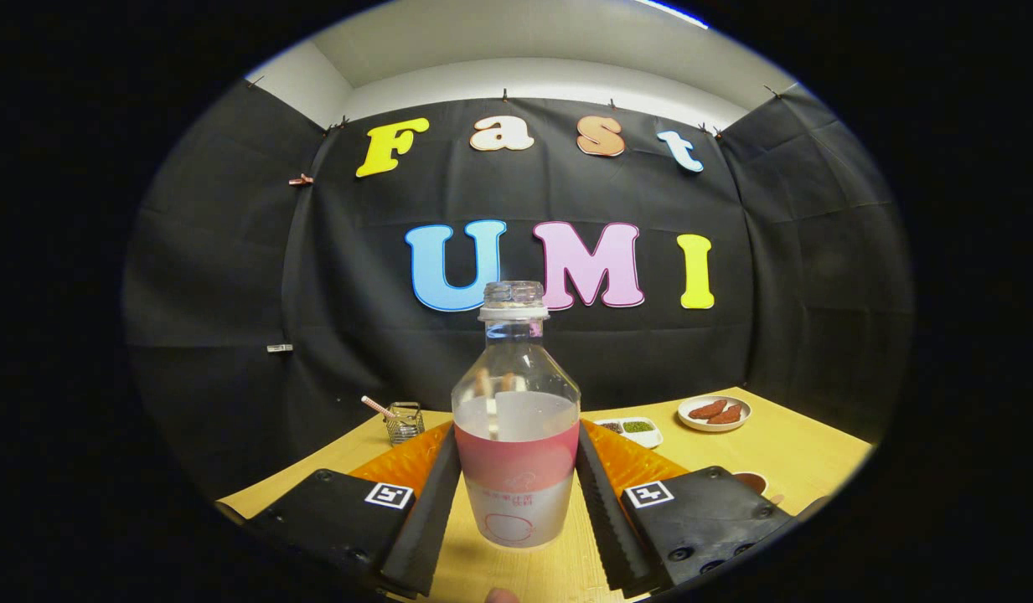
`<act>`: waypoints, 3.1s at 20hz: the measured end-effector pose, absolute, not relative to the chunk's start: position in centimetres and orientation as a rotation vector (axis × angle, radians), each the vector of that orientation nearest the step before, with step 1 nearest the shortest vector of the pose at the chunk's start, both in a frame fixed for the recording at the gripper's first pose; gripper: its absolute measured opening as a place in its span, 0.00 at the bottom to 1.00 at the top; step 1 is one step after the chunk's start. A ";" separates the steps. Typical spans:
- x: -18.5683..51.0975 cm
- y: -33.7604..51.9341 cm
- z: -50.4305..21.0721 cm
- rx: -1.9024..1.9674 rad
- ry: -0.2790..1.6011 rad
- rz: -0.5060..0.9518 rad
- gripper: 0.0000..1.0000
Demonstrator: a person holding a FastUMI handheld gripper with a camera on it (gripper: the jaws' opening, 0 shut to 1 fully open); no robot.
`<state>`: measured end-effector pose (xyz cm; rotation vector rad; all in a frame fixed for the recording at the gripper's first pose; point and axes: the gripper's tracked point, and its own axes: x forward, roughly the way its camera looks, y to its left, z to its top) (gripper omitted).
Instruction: Take the bottle from table, then pour the juice into the cup, finally place the bottle on the coaster
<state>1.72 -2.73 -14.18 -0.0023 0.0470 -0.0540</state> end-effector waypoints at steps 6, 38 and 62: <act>1.5 -4.5 -14.5 0.076 0.053 -0.095 0.77; 2.6 -17.1 -25.3 1.246 0.183 -0.265 0.77; 2.6 -18.8 -27.6 1.635 0.129 -0.323 0.77</act>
